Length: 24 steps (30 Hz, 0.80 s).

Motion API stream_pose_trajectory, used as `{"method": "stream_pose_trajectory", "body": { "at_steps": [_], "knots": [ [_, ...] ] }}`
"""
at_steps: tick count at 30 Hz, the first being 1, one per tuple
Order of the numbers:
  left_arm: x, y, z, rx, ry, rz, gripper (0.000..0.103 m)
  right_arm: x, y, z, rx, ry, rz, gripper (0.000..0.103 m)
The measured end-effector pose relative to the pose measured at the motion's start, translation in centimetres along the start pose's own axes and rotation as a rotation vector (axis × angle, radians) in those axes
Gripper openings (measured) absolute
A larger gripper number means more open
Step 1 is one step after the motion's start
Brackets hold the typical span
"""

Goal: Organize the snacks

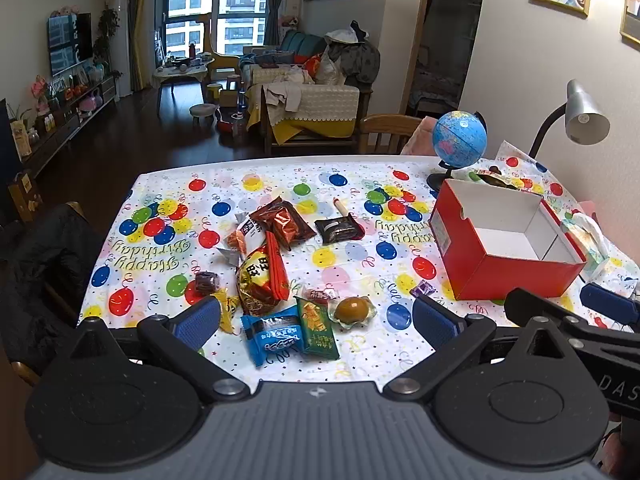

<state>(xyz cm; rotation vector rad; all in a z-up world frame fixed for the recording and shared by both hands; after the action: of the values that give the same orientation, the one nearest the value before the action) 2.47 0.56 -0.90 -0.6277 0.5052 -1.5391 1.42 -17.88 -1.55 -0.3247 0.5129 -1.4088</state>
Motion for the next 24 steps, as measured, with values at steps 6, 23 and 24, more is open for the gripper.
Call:
{"method": "stream_pose_trajectory", "body": {
  "at_steps": [6,23,24],
  "knots": [
    [0.4,1.9,0.0,-0.032,-0.012,0.0,0.103,0.6,1.7,-0.2,-0.023,0.003,-0.009,0.103],
    [-2.4,11.2,-2.1,-0.221,-0.136,0.125,0.103,3.0,11.6,-3.3,-0.259,-0.012,0.111,0.097],
    [-2.6,11.6,-2.3,-0.226,-0.143,0.135,0.103,3.0,12.3,-3.4,-0.273,-0.019,0.121,0.096]
  ]
}}
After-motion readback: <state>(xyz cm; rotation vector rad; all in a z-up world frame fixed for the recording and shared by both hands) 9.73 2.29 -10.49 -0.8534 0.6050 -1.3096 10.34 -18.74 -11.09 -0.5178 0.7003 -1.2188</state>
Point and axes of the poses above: each gripper's, at about its wrist camera, not at the fingertips, and y roughly the way its jaws point, x to its right, z to its top, the point moved 4 cm from there along y, roughly the way its jaws point
